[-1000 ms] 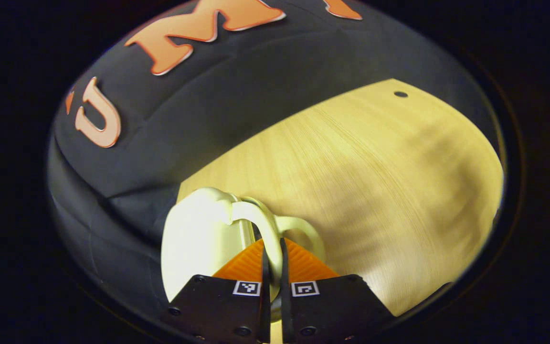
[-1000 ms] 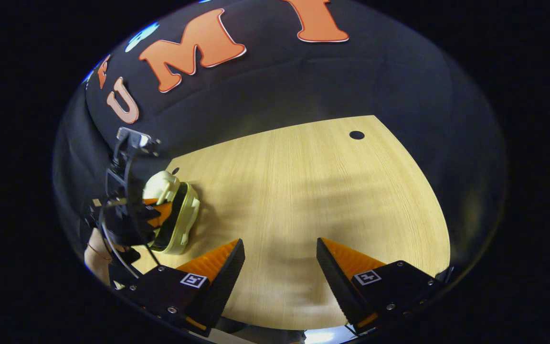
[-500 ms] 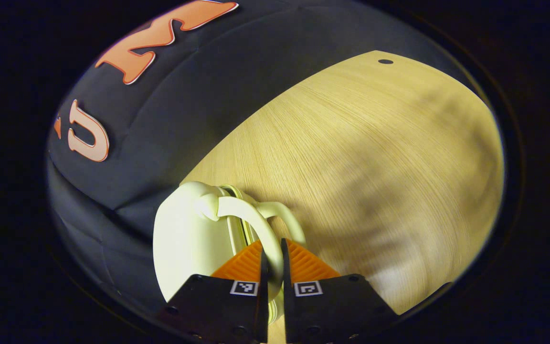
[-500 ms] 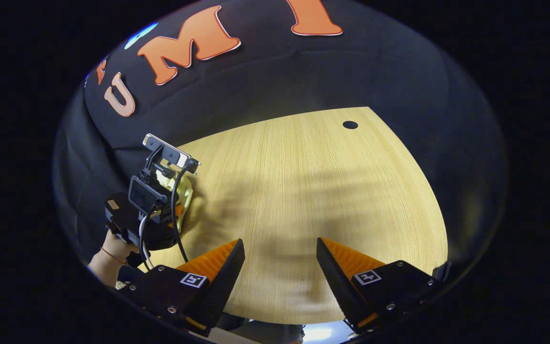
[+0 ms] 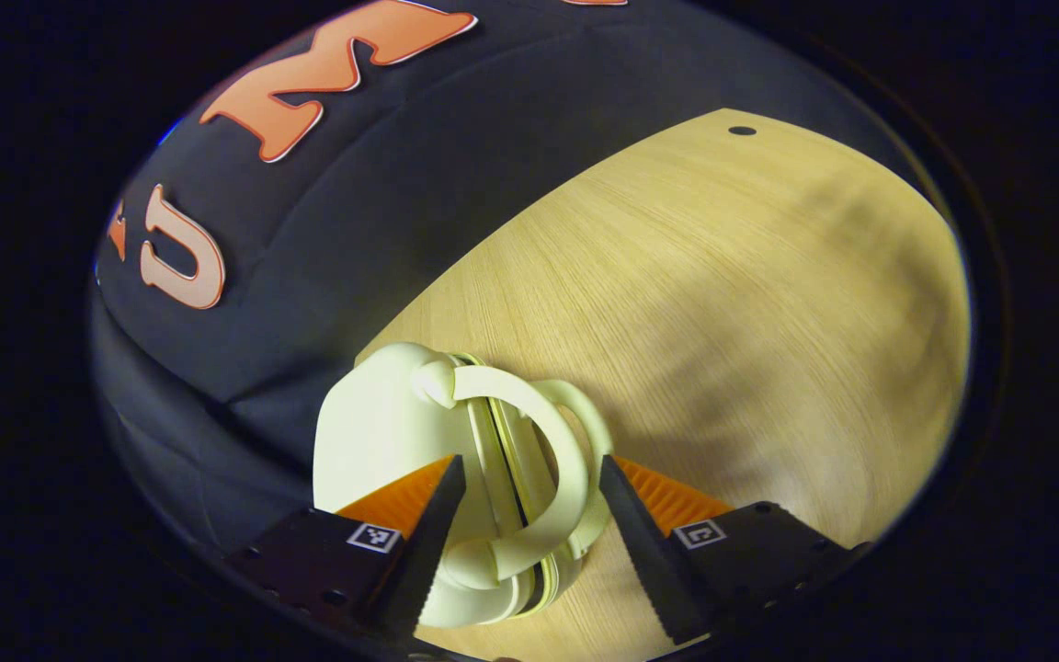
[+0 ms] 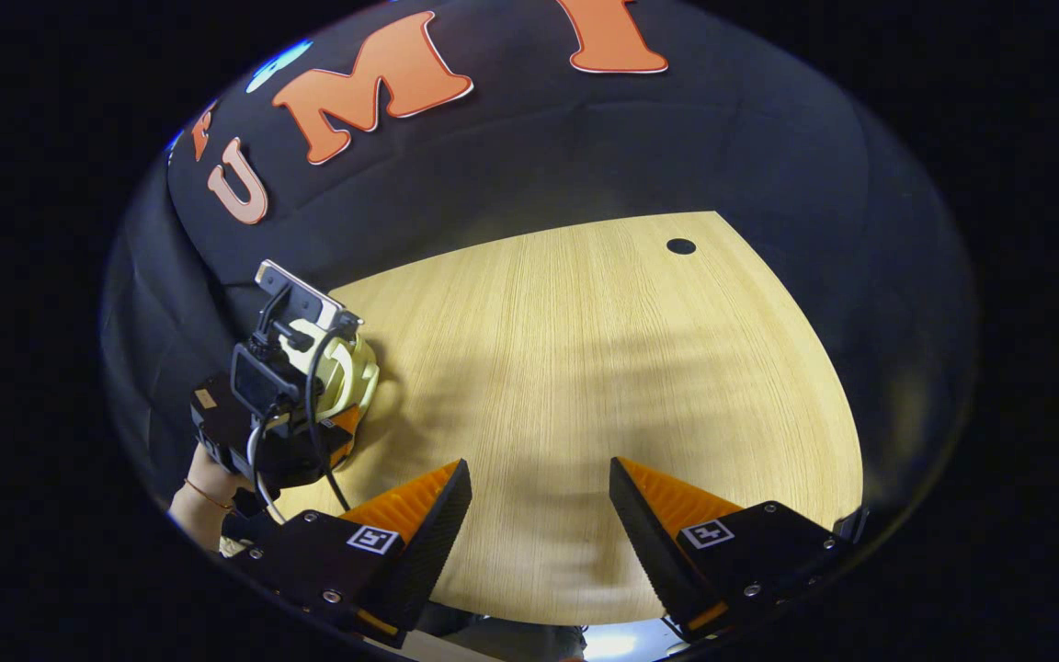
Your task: First open the suitcase, pack the skin care products into it, and then close the suitcase.
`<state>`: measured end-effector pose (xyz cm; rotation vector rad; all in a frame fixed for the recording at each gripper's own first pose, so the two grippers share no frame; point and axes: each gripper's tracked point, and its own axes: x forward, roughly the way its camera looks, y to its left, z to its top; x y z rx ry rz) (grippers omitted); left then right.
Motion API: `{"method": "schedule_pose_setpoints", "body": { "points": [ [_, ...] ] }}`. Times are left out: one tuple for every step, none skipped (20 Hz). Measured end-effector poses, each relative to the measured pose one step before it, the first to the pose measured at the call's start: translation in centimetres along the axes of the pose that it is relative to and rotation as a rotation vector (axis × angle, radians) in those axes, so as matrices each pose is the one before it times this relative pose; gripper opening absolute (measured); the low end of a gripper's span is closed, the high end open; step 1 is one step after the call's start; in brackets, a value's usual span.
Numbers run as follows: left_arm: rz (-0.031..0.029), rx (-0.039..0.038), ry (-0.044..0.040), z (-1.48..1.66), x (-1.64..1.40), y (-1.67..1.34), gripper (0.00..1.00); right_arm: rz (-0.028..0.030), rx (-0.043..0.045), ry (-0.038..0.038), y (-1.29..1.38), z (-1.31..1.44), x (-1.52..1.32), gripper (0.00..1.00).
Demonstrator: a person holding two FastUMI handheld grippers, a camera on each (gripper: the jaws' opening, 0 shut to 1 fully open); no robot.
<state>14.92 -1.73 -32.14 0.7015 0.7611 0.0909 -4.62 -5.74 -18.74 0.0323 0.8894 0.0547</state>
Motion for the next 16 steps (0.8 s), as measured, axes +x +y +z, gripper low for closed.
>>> {"method": "schedule_pose_setpoints", "body": {
  "points": [
    [-0.0159,-0.02781,-0.02002,0.316,-1.171,0.029,0.98,-0.00174,-0.00394,-0.0035,0.208,0.172,0.05,0.96],
    [-0.01293,-0.02831,-0.02075,0.427,-0.694,0.09,0.98,-0.00318,-0.00418,-0.0054,0.253,0.157,0.126,0.96],
    [-0.00821,-0.02939,-0.02276,0.407,-0.855,0.233,0.98,-0.00068,-0.00445,-0.00727,0.493,0.2,0.056,0.96],
    [-0.00904,-0.03001,-0.02558,0.621,-0.832,0.348,0.98,0.00067,-0.00441,-0.00944,0.561,0.42,0.096,0.96],
    [-0.0064,-0.03342,-0.02994,0.883,-0.695,0.552,0.98,0.00079,-0.00523,-0.01231,0.624,0.388,-0.025,0.96],
    [-0.00572,-0.03417,-0.03357,0.968,-0.71,0.582,0.98,-0.0021,-0.0059,-0.01545,0.531,0.514,-0.022,0.96],
    [-0.01102,-0.03742,-0.03931,1.134,-0.931,0.55,0.98,-0.00519,-0.00464,-0.02045,0.488,0.505,-0.005,0.96],
    [-0.01184,-0.04294,-0.04475,1.423,-1.022,0.527,0.98,-0.00377,-0.00368,-0.02348,0.542,0.673,-0.158,0.96],
    [-0.01335,-0.04269,-0.05006,1.392,-0.856,0.626,0.98,-0.00668,-0.00486,-0.02659,0.591,0.786,0.042,0.96],
    [-0.01062,-0.03517,-0.04333,1.281,-0.725,0.539,0.98,-0.01,-0.00773,-0.03007,0.48,0.759,-0.127,0.96],
    [-0.01108,-0.03416,-0.04344,1.484,-0.716,0.637,0.98,-0.0117,-0.01156,-0.02995,0.432,0.747,-0.117,0.96],
    [-0.01013,-0.02838,-0.04259,1.395,-0.68,0.588,0.98,-0.01144,-0.01353,-0.03472,0.459,0.88,-0.316,0.96],
    [-0.01031,-0.02331,-0.03259,0.987,-0.481,0.595,0.98,-0.01483,-0.01341,-0.04355,0.505,1.072,-0.242,0.96],
    [-0.00766,-0.02614,-0.03351,1.026,-0.544,0.568,0.98,-0.00824,-0.01172,-0.03657,0.532,0.991,-0.251,0.96],
    [-0.01049,-0.02642,-0.03366,1.093,-0.613,0.517,0.98,-0.00853,-0.01128,-0.04445,0.358,0.968,-0.481,0.96],
    [-0.00621,-0.02195,-0.02515,0.941,-0.512,0.572,0.98,-0.00731,-0.01157,-0.04126,0.619,1.081,-0.32,0.96]
  ]
}}
